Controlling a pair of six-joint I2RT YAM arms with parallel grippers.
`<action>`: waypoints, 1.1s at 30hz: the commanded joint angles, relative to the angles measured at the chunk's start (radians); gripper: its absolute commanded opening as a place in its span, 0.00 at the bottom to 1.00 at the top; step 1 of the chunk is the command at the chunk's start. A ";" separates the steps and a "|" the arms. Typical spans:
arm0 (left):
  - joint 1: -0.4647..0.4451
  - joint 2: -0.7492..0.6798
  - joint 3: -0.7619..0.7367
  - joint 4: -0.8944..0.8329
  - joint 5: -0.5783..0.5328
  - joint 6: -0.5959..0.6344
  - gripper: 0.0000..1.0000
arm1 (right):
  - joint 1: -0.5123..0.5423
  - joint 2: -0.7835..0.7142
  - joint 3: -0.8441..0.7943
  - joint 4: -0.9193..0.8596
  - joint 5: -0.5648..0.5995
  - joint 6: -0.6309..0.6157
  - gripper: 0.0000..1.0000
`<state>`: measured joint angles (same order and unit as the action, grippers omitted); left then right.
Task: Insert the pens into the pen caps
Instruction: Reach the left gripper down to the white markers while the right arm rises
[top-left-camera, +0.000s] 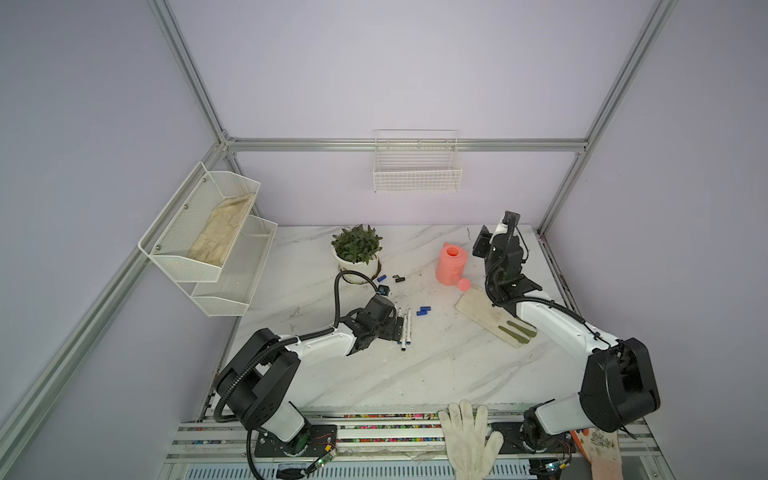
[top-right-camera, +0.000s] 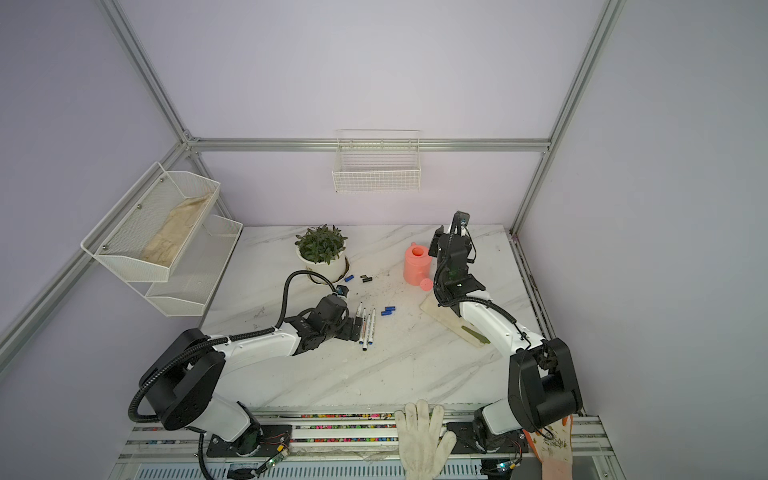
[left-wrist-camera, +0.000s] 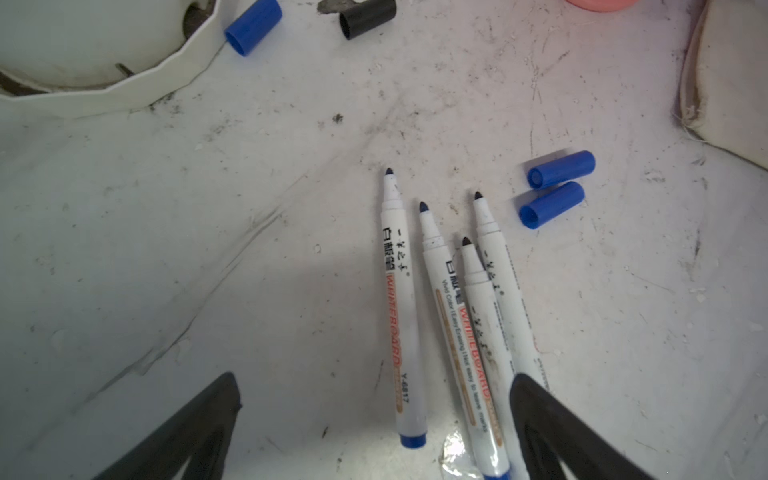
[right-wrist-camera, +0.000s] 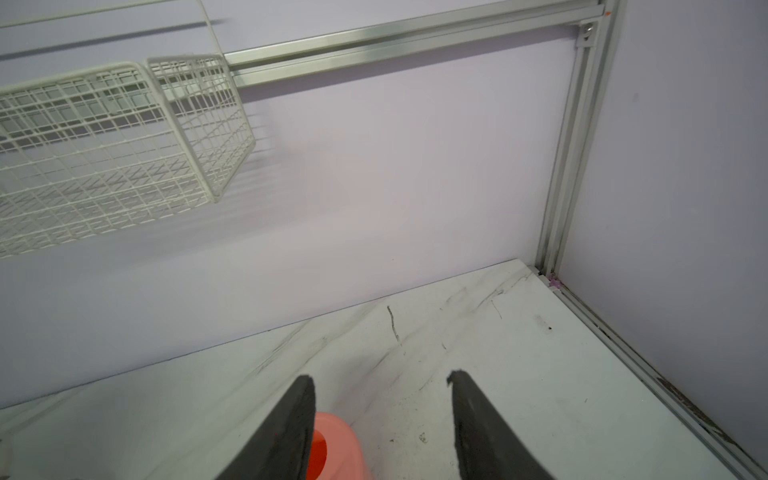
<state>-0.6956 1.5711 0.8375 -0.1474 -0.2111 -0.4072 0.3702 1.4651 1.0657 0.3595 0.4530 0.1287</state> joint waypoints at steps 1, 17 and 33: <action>0.001 0.037 0.145 -0.091 0.004 0.038 0.96 | 0.026 0.018 0.032 -0.088 -0.082 -0.008 0.47; 0.003 0.156 0.294 -0.265 -0.053 -0.017 0.72 | 0.047 0.010 0.029 -0.090 -0.117 -0.020 0.32; 0.004 0.217 0.319 -0.383 -0.007 0.033 0.39 | 0.051 0.002 0.025 -0.105 -0.032 -0.003 0.30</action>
<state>-0.6949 1.7962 1.0866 -0.4999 -0.2363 -0.3992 0.4156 1.4868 1.0901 0.2707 0.3748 0.1219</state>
